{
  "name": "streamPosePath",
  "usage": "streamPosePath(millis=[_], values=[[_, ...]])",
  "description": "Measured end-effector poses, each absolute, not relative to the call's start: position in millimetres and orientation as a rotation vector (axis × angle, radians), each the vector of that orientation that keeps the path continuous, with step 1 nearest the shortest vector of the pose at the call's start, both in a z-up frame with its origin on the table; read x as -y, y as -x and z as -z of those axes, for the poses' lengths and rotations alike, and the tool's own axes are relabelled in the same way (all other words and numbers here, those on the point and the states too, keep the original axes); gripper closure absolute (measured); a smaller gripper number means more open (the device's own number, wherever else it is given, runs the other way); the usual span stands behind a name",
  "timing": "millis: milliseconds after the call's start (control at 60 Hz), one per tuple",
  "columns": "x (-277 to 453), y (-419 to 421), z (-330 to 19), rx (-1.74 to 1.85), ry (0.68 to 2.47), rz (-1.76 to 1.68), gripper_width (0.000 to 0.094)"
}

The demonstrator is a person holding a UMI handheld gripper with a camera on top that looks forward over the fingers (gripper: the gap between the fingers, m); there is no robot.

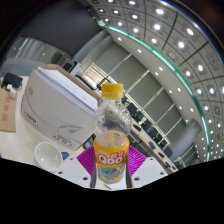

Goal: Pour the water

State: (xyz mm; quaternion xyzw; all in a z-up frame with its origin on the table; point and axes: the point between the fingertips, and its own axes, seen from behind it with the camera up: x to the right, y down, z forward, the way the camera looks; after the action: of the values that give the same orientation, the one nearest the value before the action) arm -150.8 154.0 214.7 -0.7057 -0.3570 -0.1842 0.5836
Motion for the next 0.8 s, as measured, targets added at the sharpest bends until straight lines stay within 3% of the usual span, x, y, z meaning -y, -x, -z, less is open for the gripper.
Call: streamPosePath(millis=[200, 600, 800], values=[[-178.4, 137.9, -175.3, 0.473, 1.824, -0.035, 0.0534], [-190.9, 121.1, -58.0, 0.288, 1.956, -0.272, 0.0526], [-190.9, 120.4, -62.0, 0.281, 1.891, -0.241, 0.0517]])
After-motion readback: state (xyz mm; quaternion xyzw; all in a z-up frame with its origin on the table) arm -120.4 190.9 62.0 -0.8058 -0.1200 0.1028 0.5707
